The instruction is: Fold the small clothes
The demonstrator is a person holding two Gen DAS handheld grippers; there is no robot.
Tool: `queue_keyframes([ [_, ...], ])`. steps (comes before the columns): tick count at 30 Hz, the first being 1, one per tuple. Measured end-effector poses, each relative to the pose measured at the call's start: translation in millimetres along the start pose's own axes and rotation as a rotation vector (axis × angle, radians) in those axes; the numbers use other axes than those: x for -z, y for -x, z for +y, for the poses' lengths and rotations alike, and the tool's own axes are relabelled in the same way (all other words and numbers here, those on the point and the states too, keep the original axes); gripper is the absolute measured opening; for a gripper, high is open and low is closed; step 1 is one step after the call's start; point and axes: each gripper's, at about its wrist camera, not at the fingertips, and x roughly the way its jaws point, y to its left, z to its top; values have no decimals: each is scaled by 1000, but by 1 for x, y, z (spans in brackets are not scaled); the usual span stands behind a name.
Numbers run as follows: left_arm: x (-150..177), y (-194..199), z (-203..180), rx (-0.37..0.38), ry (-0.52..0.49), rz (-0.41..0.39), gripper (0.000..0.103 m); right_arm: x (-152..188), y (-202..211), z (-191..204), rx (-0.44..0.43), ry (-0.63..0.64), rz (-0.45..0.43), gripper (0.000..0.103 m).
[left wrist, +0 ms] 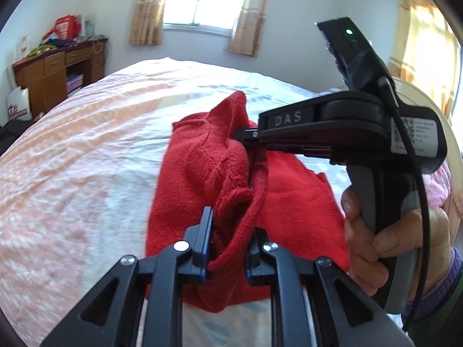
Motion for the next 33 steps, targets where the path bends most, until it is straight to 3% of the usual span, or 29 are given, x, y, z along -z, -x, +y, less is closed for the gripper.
queue_keyframes([
  [12,-6,-29,-76,130,-132,56,17,-6,43,-69,155,70,-1,12],
  [15,-3,-38,-87,146,-150,81,17,2,47,-99,180,44,11,9],
  [16,-2,-41,-91,147,-159,91,17,5,48,-108,188,32,12,1],
  [18,-1,-48,-97,147,-172,106,17,10,48,-129,211,0,14,0],
  [24,4,-60,-116,158,-203,125,17,31,47,-177,170,-153,7,0],
  [27,10,-61,-123,200,-228,137,17,43,57,-186,139,-197,-18,0],
  [31,29,-59,-149,140,-335,103,17,55,82,-192,155,-207,-80,0],
  [33,32,-51,-147,141,-347,85,17,59,91,-191,109,-210,-96,0],
])
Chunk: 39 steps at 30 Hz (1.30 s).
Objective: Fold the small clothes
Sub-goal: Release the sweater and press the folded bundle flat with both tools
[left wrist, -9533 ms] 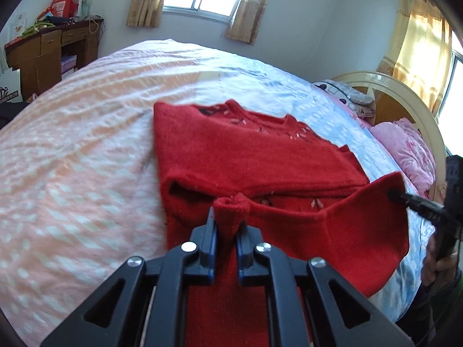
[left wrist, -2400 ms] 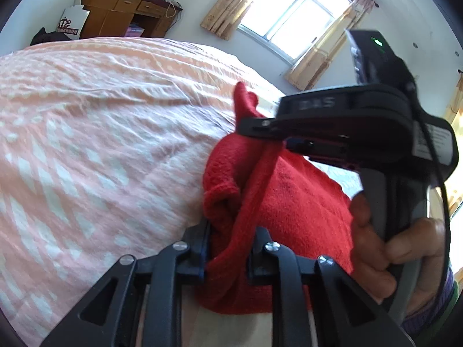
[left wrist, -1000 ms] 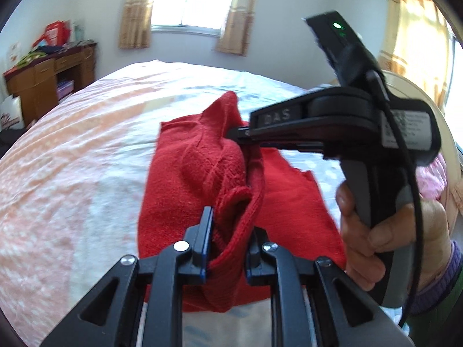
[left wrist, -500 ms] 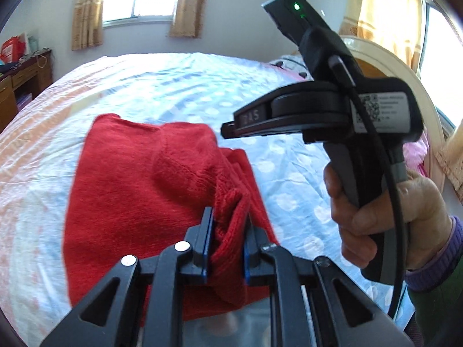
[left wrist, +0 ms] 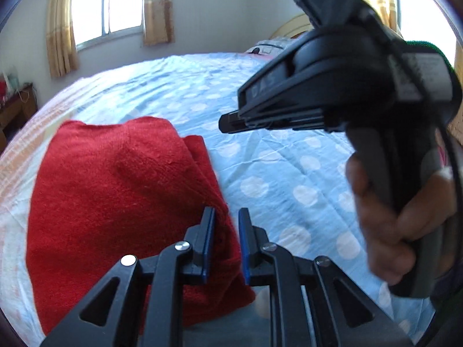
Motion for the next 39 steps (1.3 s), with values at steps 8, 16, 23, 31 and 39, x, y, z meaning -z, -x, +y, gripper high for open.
queue_keyframes([
  [8,21,56,80,89,247,-4,61,13,10,13,-95,-53,-21,77],
  [16,33,85,154,-120,327,-22,62,14,-27,43,-131,-47,-27,71],
  [23,18,61,178,-167,330,-26,64,22,-44,75,2,105,8,9],
  [31,-6,34,178,-143,315,-29,64,35,-37,53,118,82,-48,7],
  [39,3,-2,176,-200,334,11,80,40,-46,53,156,78,-87,10],
])
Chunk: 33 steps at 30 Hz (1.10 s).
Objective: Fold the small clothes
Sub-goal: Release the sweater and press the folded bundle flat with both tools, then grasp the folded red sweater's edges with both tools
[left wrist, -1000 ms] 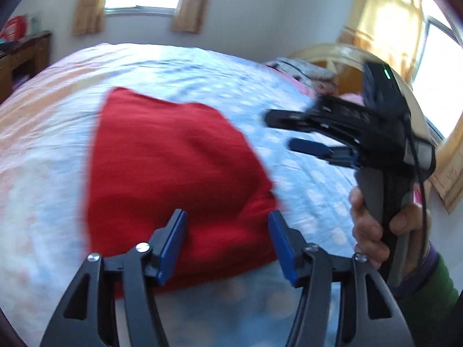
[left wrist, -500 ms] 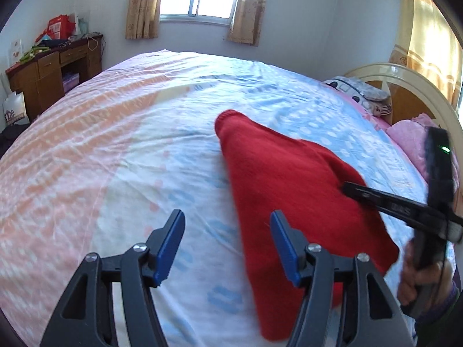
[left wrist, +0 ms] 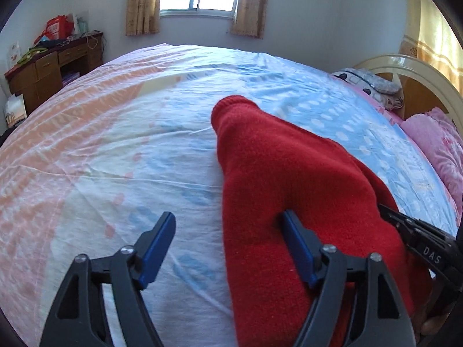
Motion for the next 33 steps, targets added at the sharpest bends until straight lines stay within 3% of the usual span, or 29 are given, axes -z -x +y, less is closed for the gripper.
queue_keyframes([
  [1,-1,0,2,6,4,8,83,0,1,-3,-2,-13,0,21],
  [2,-2,-1,4,10,5,16,85,1,1,-8,9,-34,0,44],
  [4,-3,0,8,13,0,26,90,3,5,-20,48,-94,3,74],
  [5,-4,1,9,18,-2,30,91,5,7,-31,28,-148,10,76],
  [9,-9,10,14,25,1,39,89,14,28,-58,-112,-317,-15,76],
  [13,-16,20,14,70,9,34,89,7,39,-60,-176,-341,-34,76],
  [19,-14,-8,2,122,20,114,84,-6,-2,-37,-193,-274,69,77],
  [20,-13,-13,0,128,26,128,82,-3,-14,-33,-182,-267,102,83],
  [22,-11,-15,-4,126,30,119,81,2,-14,-26,-168,-231,31,85],
  [26,-11,-12,-19,109,-31,89,69,3,-14,-22,-158,-210,22,85],
  [33,-11,-9,-25,59,-75,62,64,5,-11,-18,-170,-176,17,74],
])
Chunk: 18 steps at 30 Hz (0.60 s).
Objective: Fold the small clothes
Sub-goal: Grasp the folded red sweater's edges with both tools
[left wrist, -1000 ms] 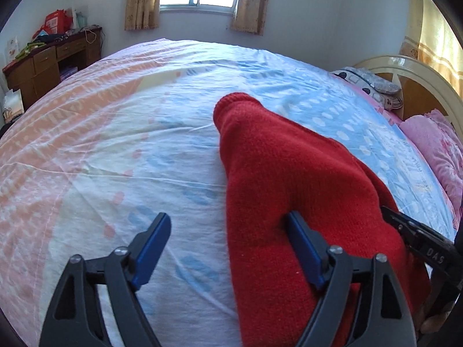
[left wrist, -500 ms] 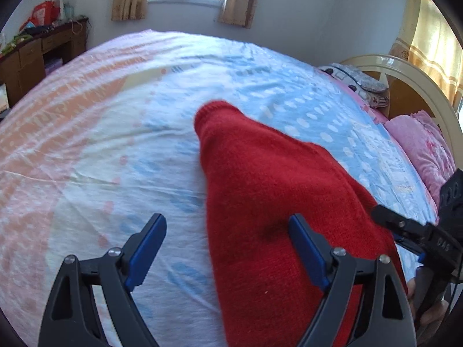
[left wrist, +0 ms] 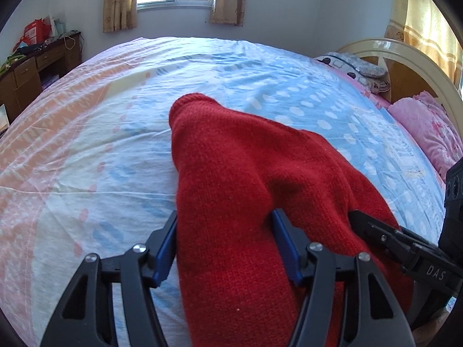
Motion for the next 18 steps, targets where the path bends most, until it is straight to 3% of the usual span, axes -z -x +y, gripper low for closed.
queue_keyframes([
  [14,-1,-2,-2,-5,-8,-9,64,-1,-3,-2,4,-9,2,74],
  [18,-1,0,-3,7,-5,-10,54,0,-2,6,0,30,-3,56],
])
